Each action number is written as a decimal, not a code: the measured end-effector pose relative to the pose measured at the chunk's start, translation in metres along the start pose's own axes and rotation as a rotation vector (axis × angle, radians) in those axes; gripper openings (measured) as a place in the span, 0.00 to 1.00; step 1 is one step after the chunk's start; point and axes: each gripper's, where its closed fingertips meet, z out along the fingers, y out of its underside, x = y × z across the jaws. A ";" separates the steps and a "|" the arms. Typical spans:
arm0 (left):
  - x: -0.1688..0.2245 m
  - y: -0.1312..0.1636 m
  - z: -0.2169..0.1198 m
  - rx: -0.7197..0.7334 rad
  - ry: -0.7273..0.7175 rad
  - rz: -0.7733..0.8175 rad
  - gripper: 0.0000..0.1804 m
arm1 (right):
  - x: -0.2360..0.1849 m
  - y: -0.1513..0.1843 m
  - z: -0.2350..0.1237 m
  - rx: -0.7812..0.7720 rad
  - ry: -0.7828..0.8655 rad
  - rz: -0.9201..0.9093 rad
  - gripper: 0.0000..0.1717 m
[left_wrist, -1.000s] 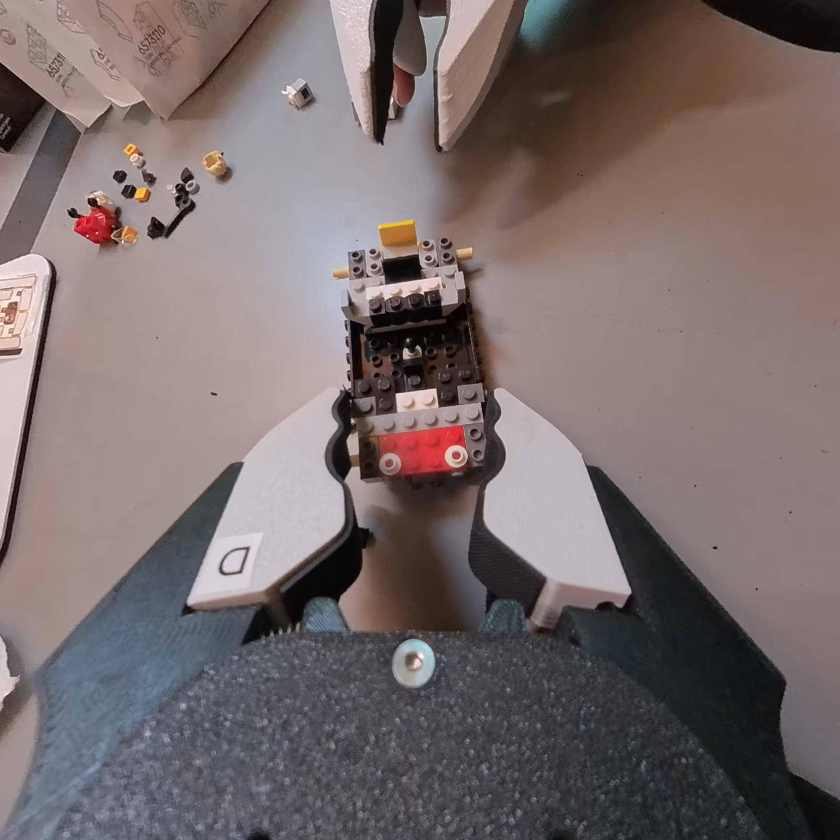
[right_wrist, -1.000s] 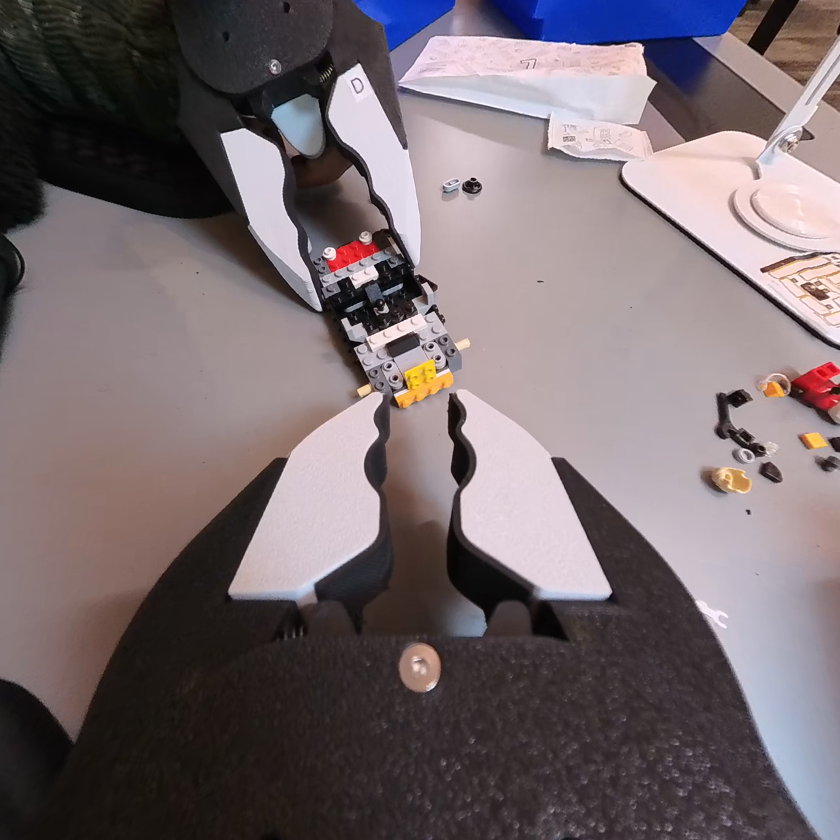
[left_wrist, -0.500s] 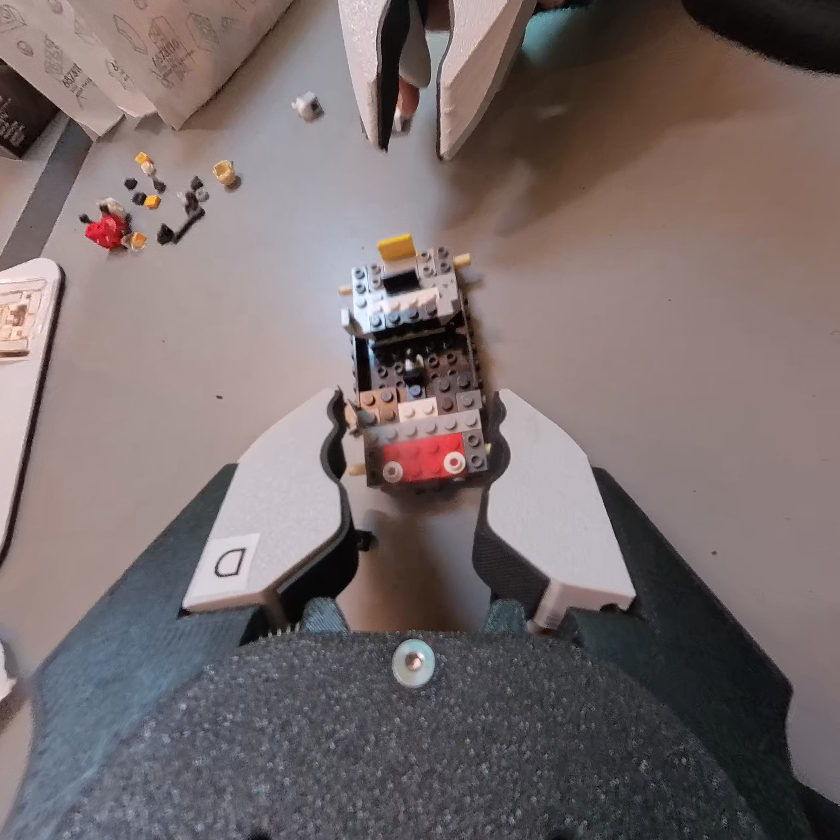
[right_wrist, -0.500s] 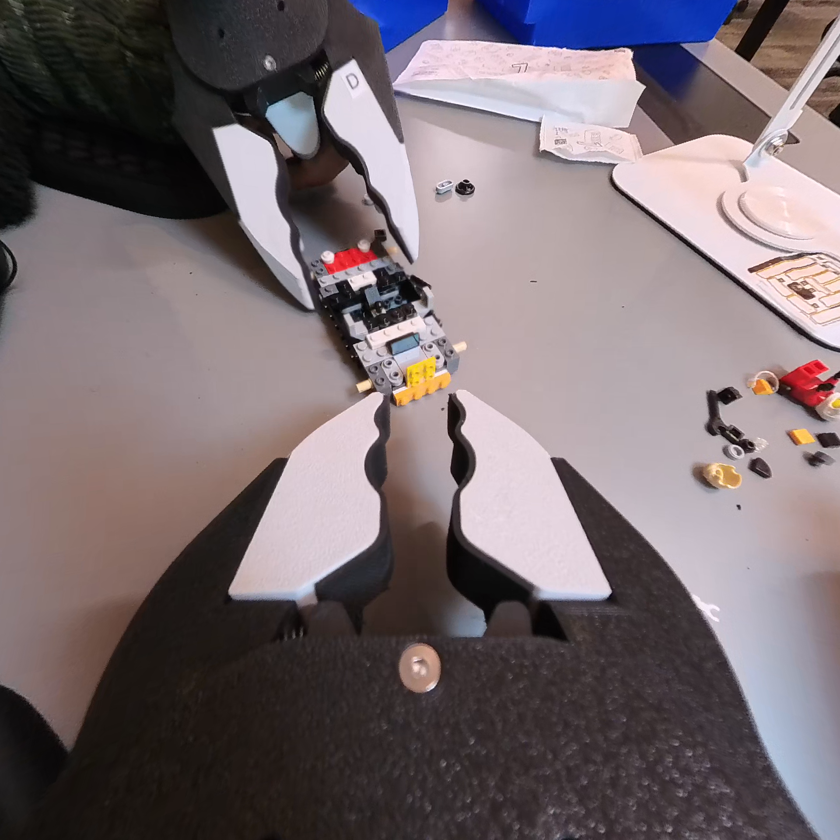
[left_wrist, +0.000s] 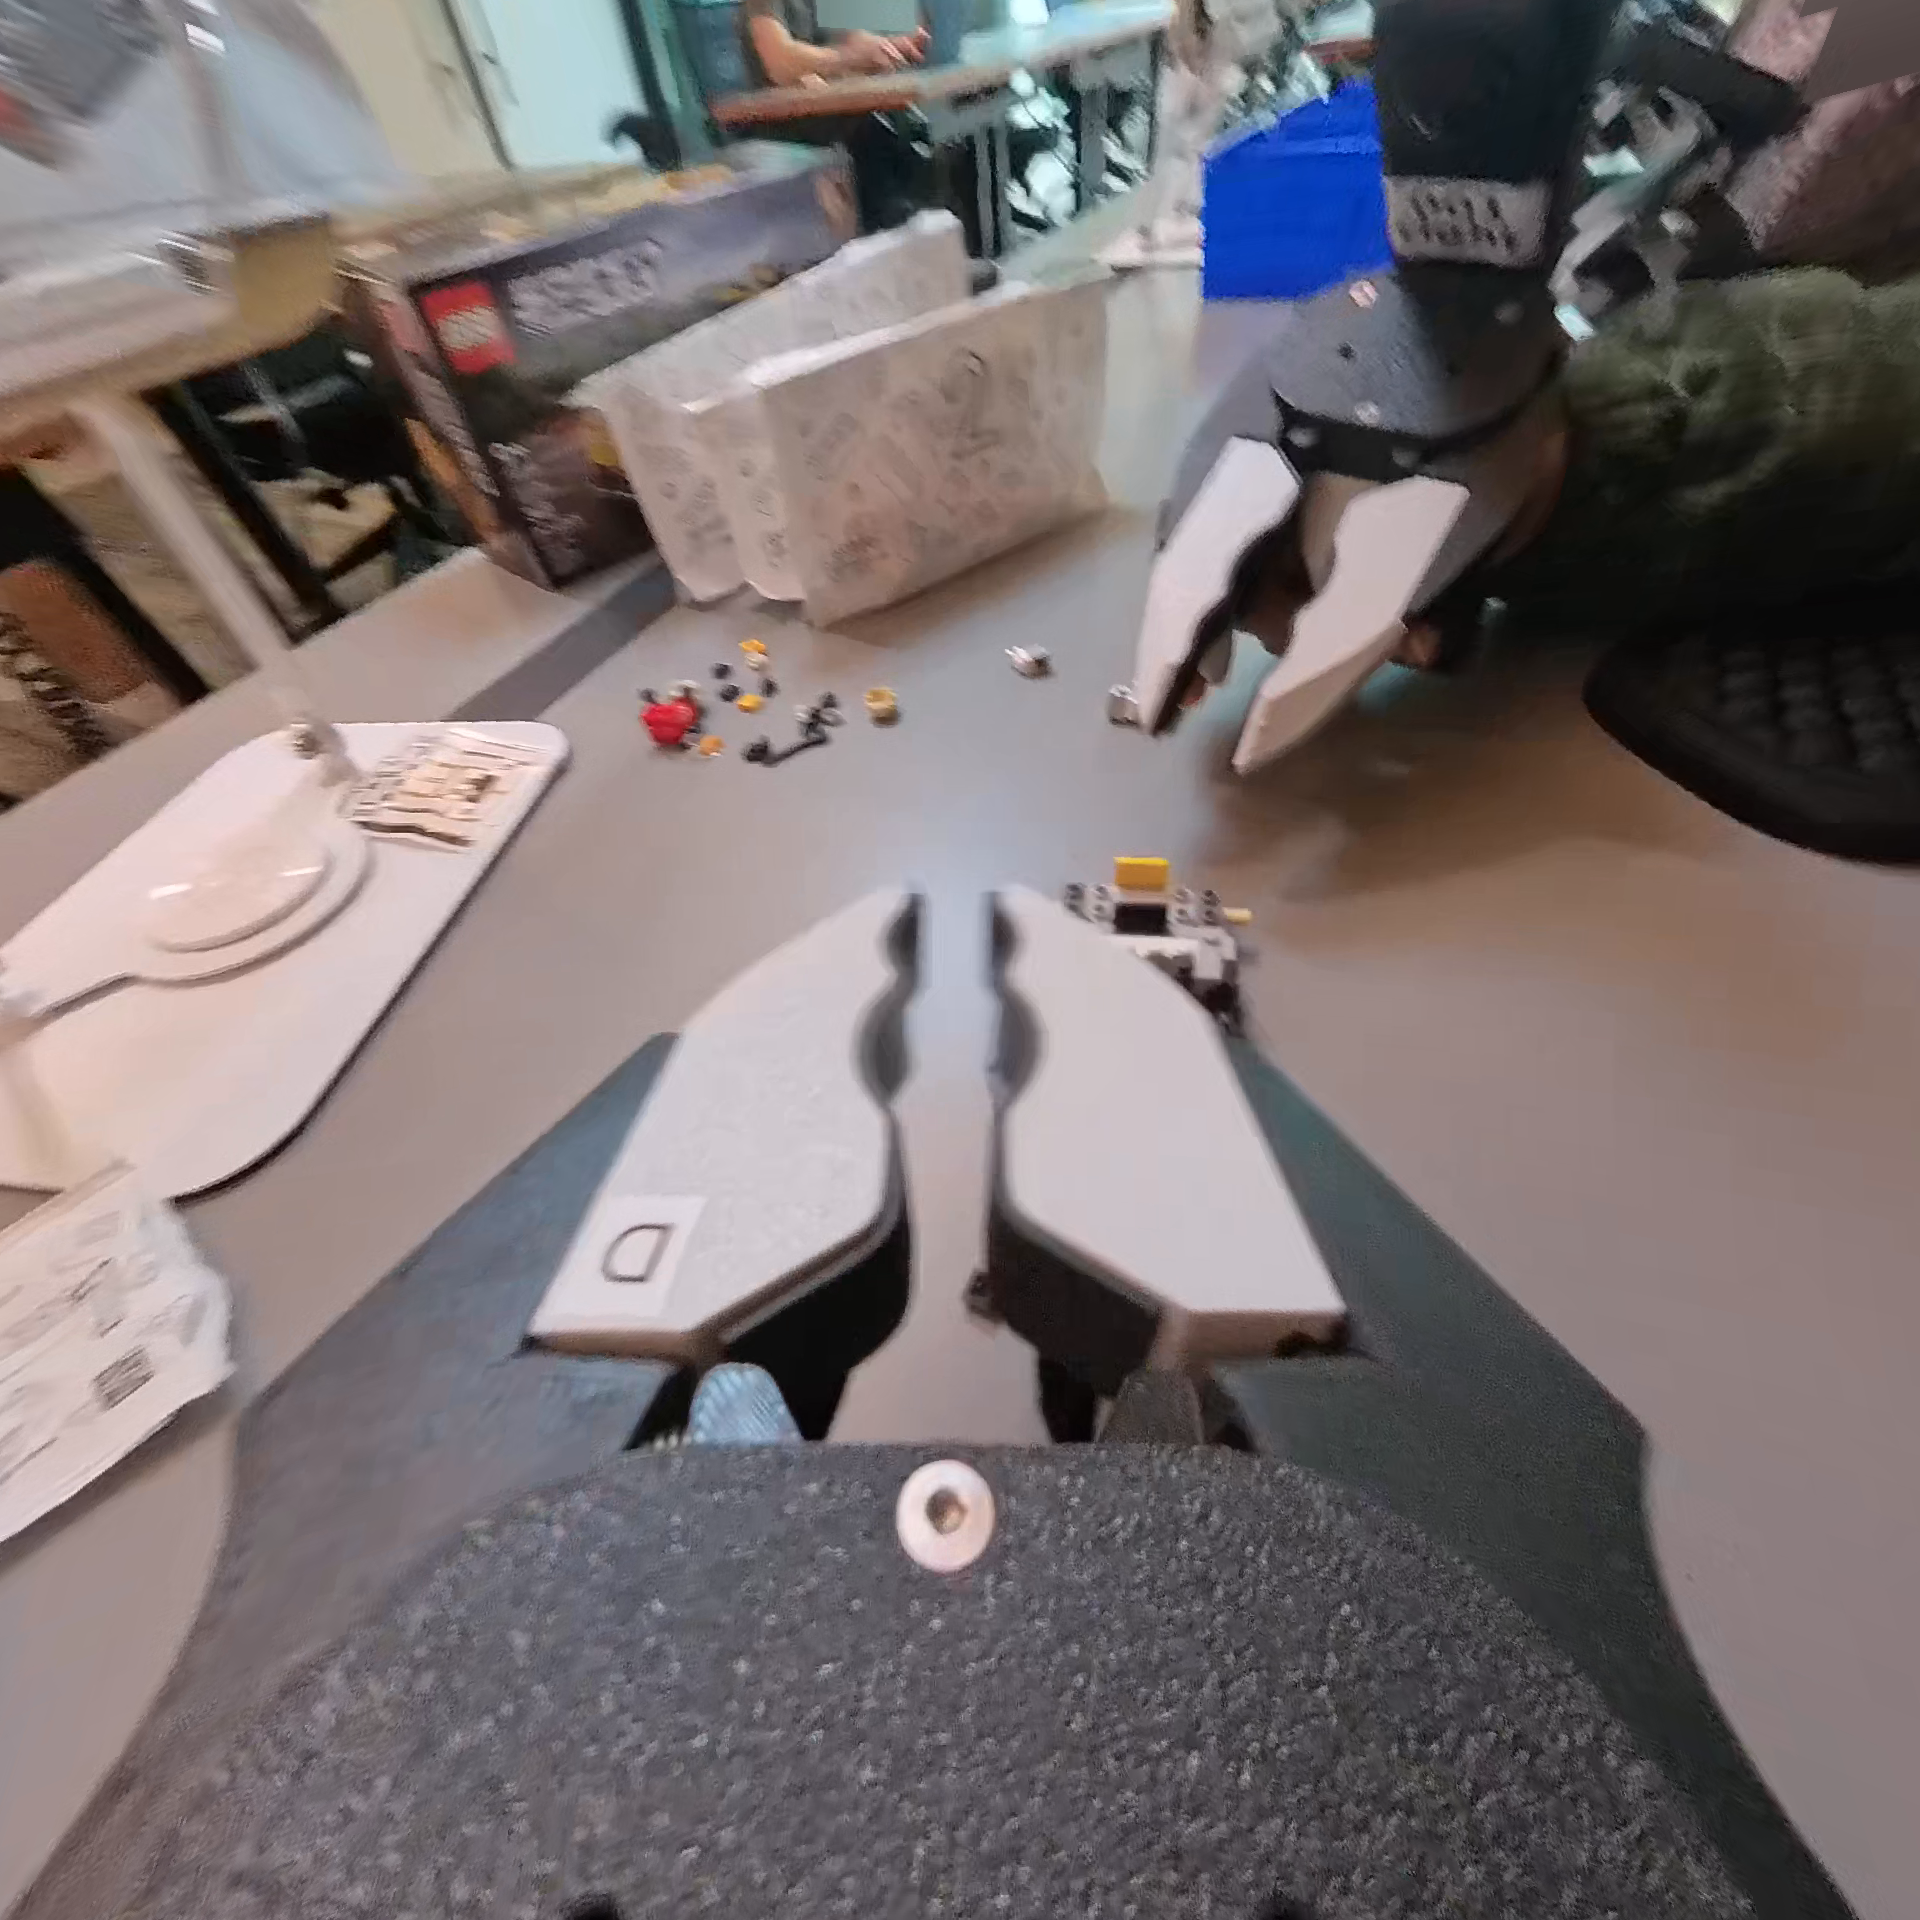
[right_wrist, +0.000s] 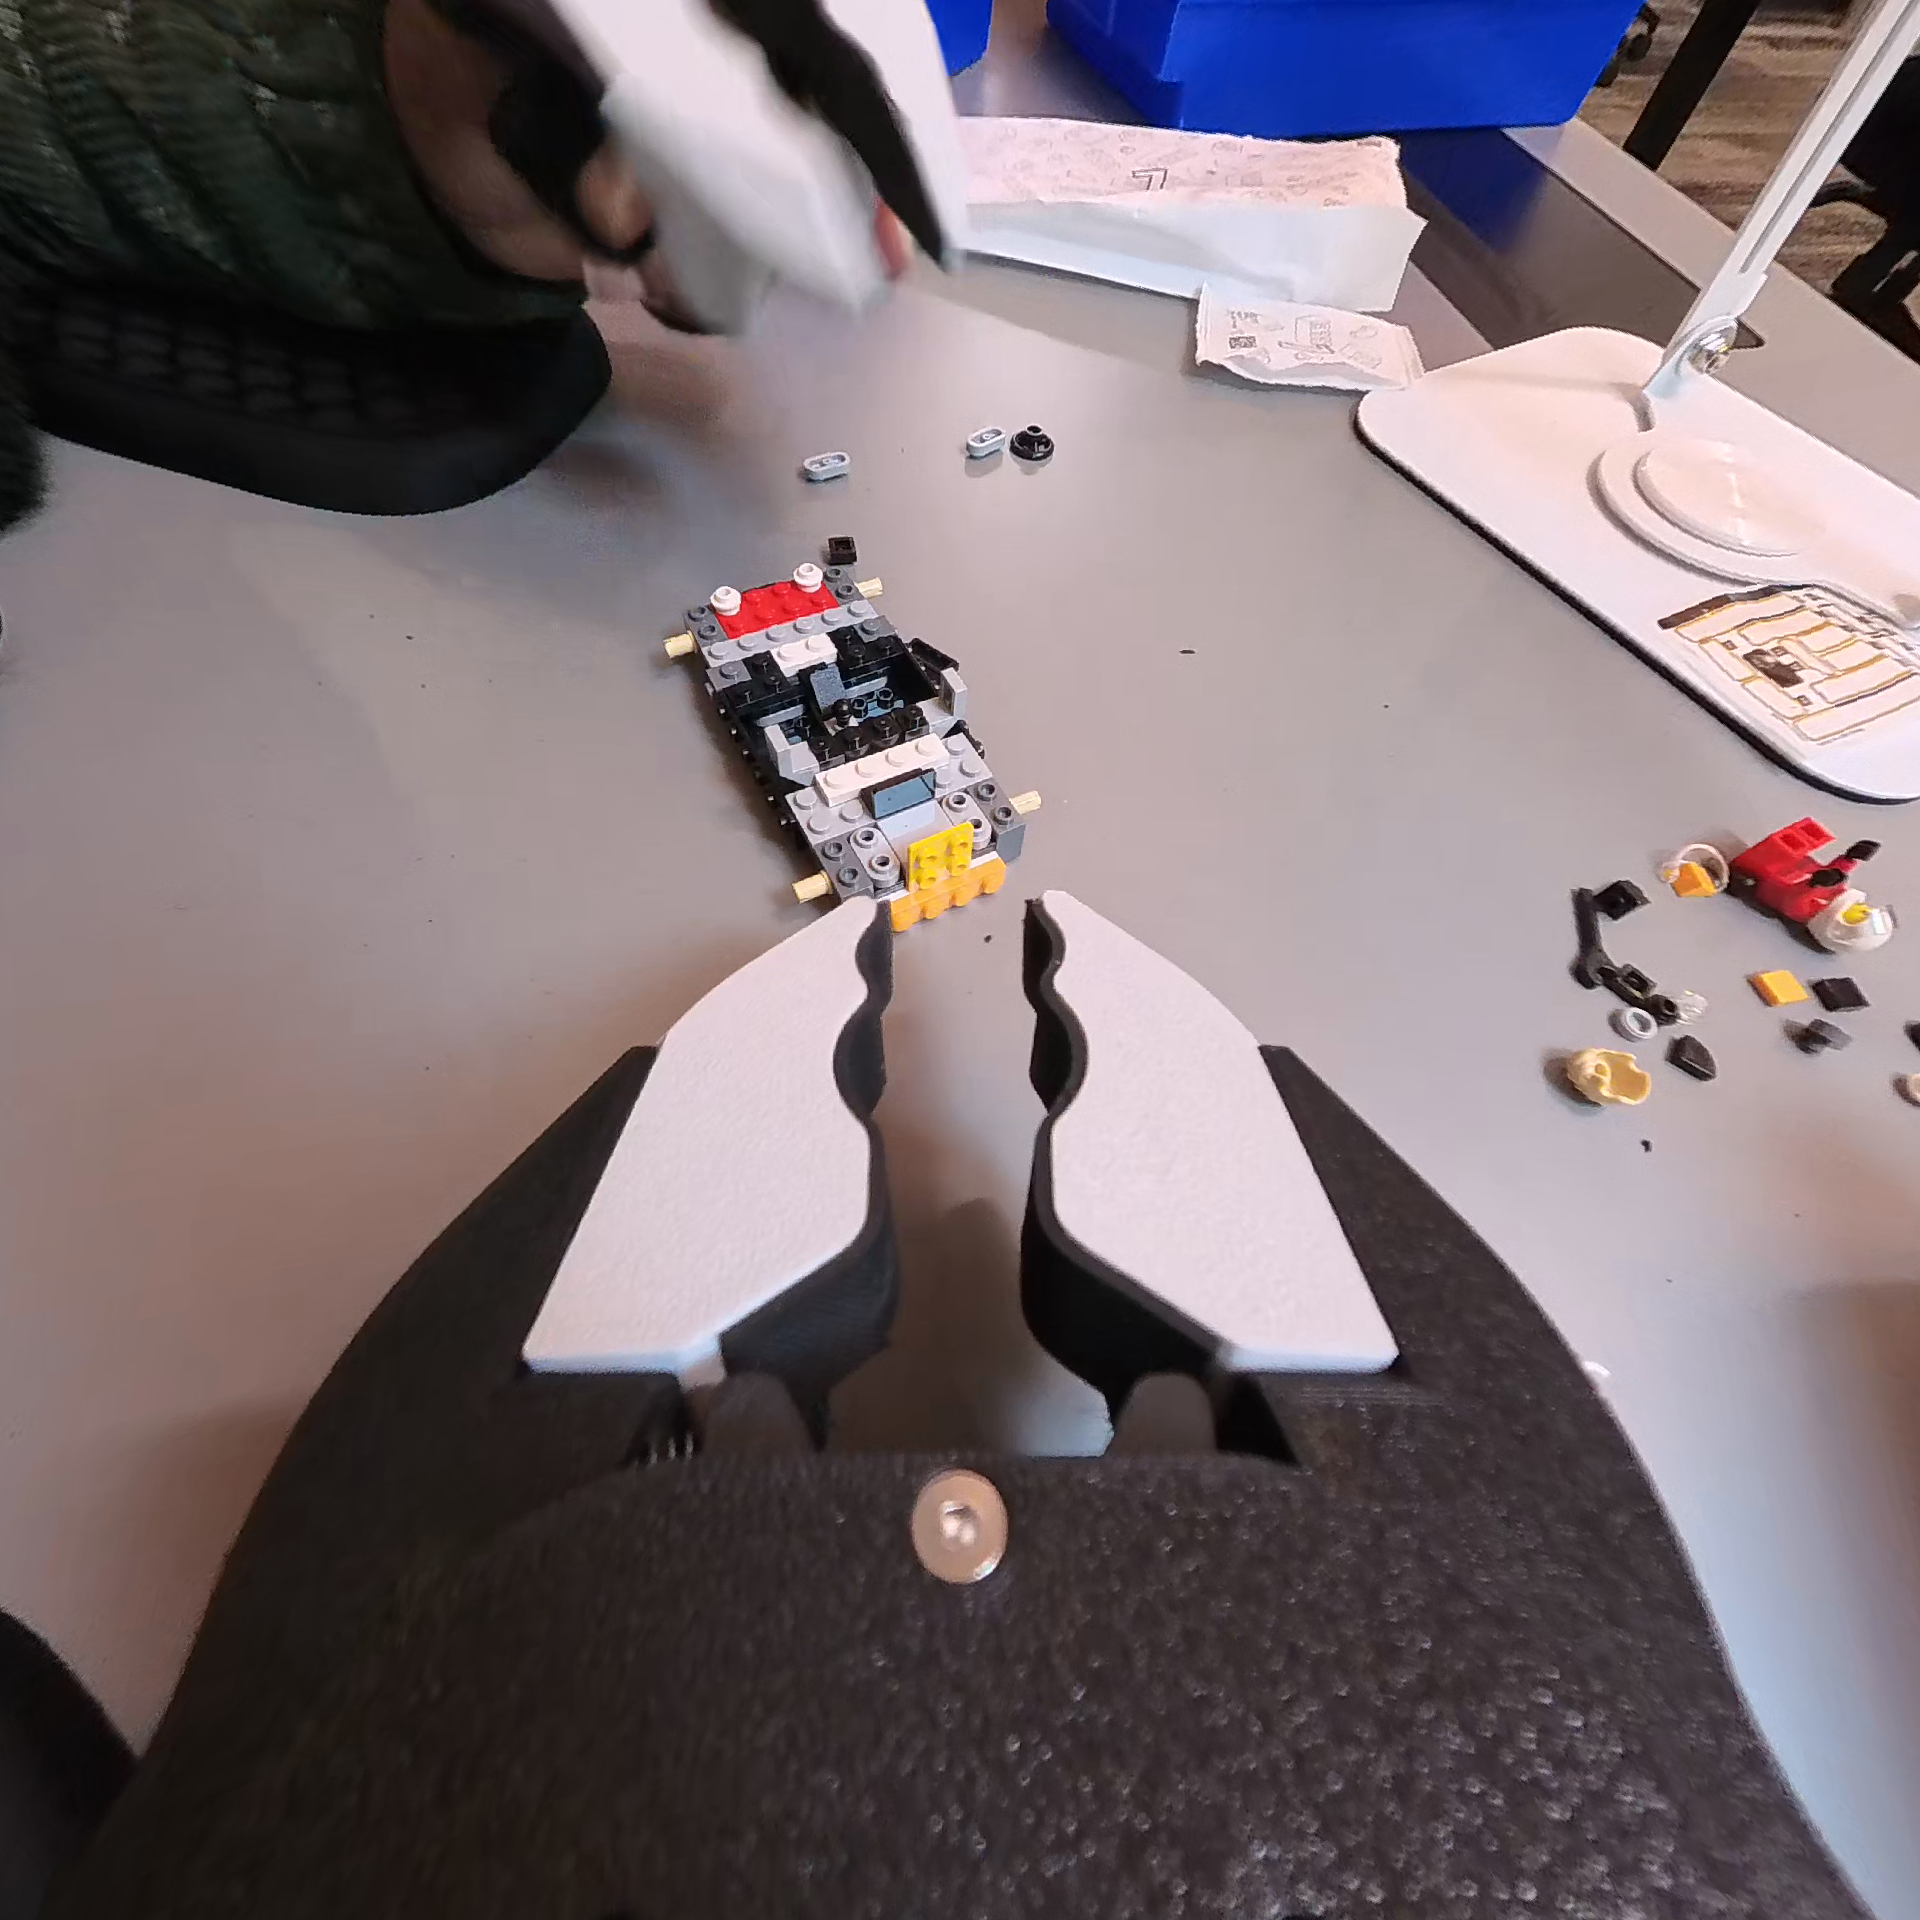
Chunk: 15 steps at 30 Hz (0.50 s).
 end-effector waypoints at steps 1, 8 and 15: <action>-0.008 -0.005 -0.006 0.033 -0.036 -0.019 0.00 | 0.001 -0.001 0.000 0.004 0.006 -0.001 0.14; -0.045 -0.012 -0.030 0.142 -0.111 -0.240 0.00 | 0.014 -0.010 -0.008 0.067 0.075 0.011 0.12; -0.048 -0.009 -0.029 0.135 -0.129 -0.242 0.00 | 0.014 -0.007 -0.007 0.052 0.078 0.001 0.12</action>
